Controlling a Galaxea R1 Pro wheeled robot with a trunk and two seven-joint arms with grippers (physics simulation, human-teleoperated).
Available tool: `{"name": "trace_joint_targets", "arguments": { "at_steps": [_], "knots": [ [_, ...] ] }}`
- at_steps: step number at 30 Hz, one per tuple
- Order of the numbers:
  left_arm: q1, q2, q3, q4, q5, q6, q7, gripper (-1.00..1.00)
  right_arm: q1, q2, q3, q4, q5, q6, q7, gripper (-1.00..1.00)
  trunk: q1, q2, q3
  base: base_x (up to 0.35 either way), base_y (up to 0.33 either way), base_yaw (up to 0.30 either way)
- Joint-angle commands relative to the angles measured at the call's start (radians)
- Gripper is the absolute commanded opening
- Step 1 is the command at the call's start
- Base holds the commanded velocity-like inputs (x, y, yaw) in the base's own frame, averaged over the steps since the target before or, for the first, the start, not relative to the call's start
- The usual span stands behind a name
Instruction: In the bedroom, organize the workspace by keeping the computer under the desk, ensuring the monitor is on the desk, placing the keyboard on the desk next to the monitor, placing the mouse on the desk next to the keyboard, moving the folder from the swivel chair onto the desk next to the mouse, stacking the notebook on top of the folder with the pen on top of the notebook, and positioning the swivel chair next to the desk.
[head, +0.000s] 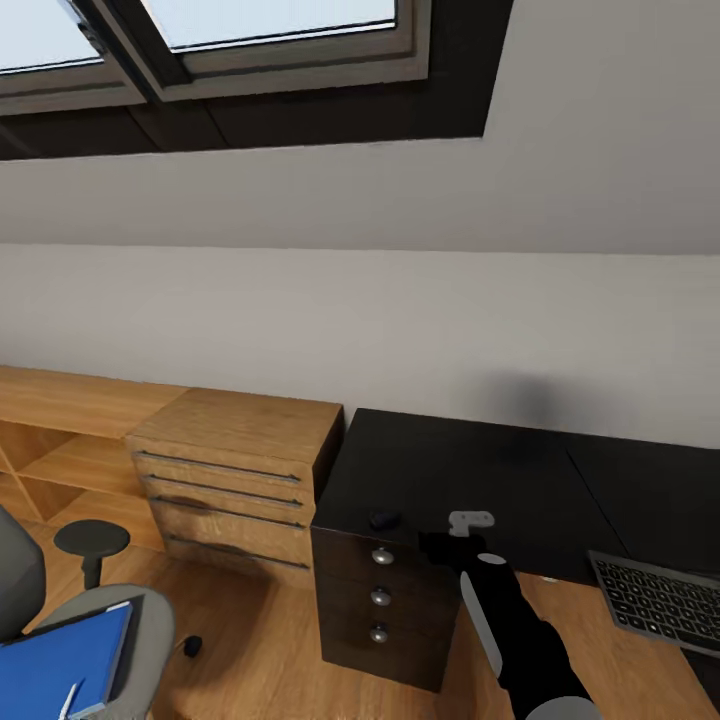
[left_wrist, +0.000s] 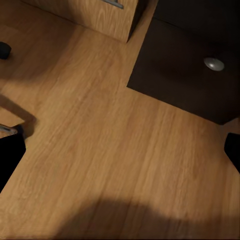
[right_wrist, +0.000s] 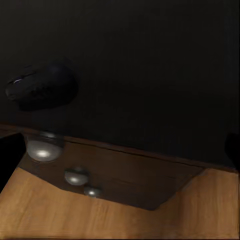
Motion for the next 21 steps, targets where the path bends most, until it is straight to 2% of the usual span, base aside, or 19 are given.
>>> {"name": "trace_joint_targets", "arguments": {
  "at_steps": [1,5,10,21],
  "knots": [
    [0.000,0.000,0.001,0.001,0.005,-0.003,-0.002,1.00,-0.001,0.001,0.000,-0.001,0.003,0.006,-0.002,1.00,0.000,-0.001,-0.001,-0.286,0.206,-0.254],
    [0.000,0.000,0.001,0.001,0.005,-0.003,-0.002,1.00,-0.001,0.001,0.000,0.000,0.003,0.006,-0.002,1.00,0.000,-0.001,-0.001,-0.278,0.223,-0.226],
    [0.000,0.000,0.001,0.001,0.005,-0.003,-0.002,1.00,-0.001,0.001,0.000,0.003,0.003,0.005,-0.002,1.00,0.000,-0.001,-0.001,-0.223,0.239,-0.098],
    [0.000,0.000,0.001,0.000,0.005,-0.002,-0.002,1.00,-0.001,0.001,0.000,0.006,0.003,-0.007,-0.001,1.00,0.000,-0.001,-0.001,-0.044,0.056,-0.016]
  ]
}}
